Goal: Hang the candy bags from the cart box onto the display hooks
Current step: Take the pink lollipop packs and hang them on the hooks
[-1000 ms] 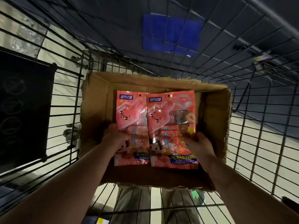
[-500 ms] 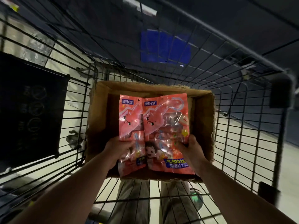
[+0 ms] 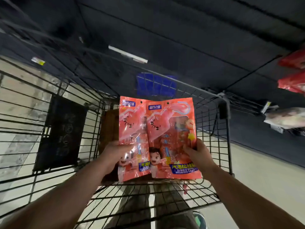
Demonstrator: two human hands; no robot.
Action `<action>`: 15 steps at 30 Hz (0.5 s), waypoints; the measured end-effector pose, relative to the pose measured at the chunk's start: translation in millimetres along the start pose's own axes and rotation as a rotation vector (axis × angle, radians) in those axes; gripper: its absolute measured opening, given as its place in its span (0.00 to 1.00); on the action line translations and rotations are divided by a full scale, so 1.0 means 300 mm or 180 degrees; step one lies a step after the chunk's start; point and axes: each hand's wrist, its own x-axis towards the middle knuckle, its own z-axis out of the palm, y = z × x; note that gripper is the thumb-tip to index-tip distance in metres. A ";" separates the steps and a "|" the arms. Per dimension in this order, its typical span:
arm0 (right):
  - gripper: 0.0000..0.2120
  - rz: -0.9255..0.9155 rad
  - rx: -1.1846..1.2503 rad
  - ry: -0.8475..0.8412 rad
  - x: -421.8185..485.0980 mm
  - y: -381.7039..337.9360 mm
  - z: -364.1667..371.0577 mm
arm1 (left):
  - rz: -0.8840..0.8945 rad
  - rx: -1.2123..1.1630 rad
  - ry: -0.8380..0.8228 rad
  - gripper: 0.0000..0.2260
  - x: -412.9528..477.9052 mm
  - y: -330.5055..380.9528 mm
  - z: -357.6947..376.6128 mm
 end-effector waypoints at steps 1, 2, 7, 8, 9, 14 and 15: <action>0.05 -0.0020 0.0080 0.0053 -0.018 -0.012 -0.026 | 0.0054 0.0004 -0.0021 0.10 -0.022 0.028 0.007; 0.05 -0.0017 0.0201 0.0089 -0.037 -0.023 -0.053 | 0.0110 -0.0023 -0.0045 0.12 -0.041 0.056 0.017; 0.06 -0.0106 0.0819 0.0383 -0.134 -0.045 -0.199 | 0.0445 -0.0055 -0.0237 0.08 -0.122 0.190 0.100; 0.04 -0.0113 0.0945 0.0447 -0.155 -0.039 -0.231 | 0.0494 -0.0012 -0.0264 0.07 -0.136 0.215 0.126; 0.04 -0.0121 0.1034 0.0514 -0.175 -0.032 -0.265 | 0.0552 0.0030 -0.0299 0.09 -0.149 0.239 0.153; 0.06 -0.0140 0.1396 0.0825 -0.268 0.030 -0.440 | 0.0797 0.0067 -0.0585 0.12 -0.238 0.335 0.321; 0.06 -0.0143 0.1472 0.0887 -0.286 0.048 -0.476 | 0.0858 0.0100 -0.0636 0.11 -0.258 0.350 0.360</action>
